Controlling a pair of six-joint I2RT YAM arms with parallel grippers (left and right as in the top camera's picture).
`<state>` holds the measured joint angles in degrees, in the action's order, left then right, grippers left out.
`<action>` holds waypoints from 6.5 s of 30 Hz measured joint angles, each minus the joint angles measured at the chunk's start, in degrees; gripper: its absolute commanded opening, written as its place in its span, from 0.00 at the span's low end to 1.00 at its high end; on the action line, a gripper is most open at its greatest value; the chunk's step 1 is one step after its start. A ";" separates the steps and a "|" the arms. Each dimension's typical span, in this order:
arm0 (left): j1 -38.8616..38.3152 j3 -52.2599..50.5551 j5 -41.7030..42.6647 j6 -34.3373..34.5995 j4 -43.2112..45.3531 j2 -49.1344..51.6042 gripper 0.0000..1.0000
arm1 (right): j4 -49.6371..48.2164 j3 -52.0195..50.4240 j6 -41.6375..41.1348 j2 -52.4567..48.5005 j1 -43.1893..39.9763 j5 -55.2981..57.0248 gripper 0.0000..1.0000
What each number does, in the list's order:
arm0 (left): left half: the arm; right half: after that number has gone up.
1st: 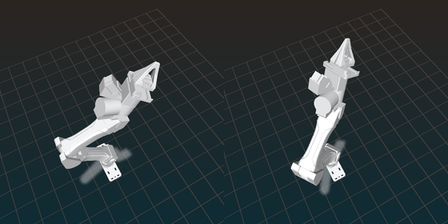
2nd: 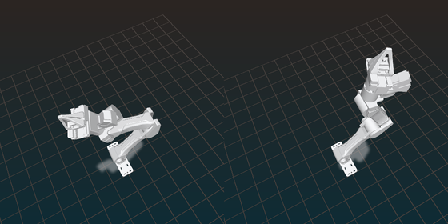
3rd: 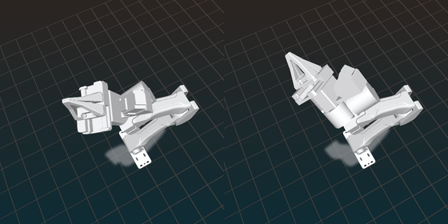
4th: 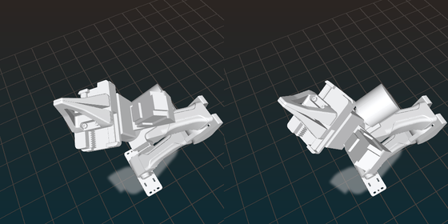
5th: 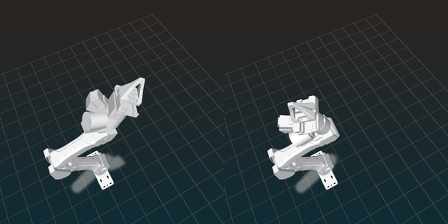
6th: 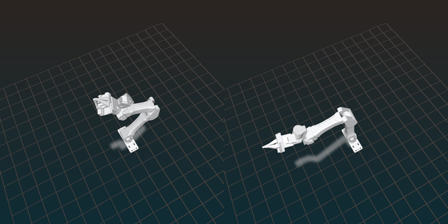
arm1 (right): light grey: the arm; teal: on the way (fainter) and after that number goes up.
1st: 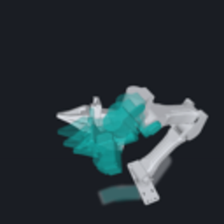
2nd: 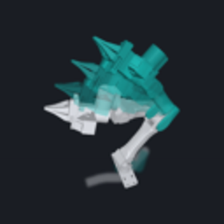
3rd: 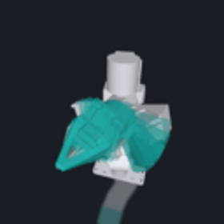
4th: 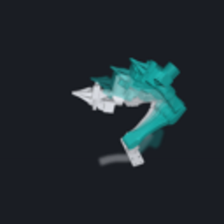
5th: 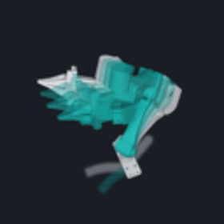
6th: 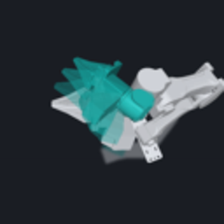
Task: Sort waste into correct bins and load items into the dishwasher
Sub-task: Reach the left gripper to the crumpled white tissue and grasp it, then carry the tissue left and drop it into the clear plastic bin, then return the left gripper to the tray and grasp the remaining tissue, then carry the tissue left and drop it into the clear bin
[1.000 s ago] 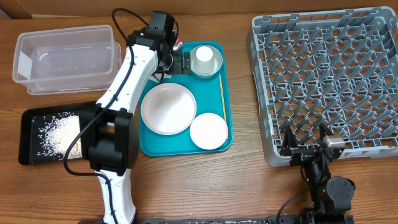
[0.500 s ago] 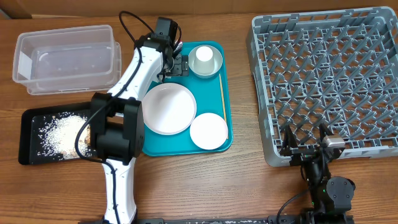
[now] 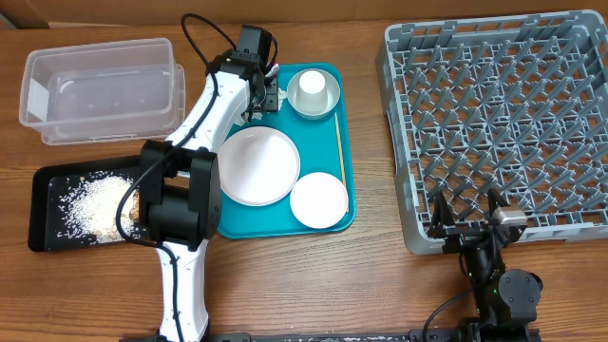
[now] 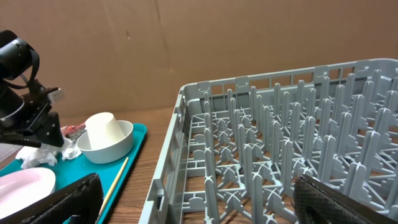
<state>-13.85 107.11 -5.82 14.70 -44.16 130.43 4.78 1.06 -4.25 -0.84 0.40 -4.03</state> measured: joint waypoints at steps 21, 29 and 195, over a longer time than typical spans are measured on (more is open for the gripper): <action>0.00 1.77 -2.08 -0.13 -9.29 -3.56 0.04 | -0.02 -0.02 0.00 0.00 0.00 0.02 1.00; 0.00 3.54 -7.21 -0.13 -8.57 -17.64 0.04 | -0.02 0.00 0.00 0.00 0.00 0.02 1.00; 15.96 25.64 -25.07 5.77 -23.41 -4.04 0.22 | 0.02 -0.02 0.00 0.00 0.00 0.00 1.00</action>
<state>2.11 132.75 -30.89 20.47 -67.57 126.39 4.80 1.04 -4.25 -0.84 0.40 -4.03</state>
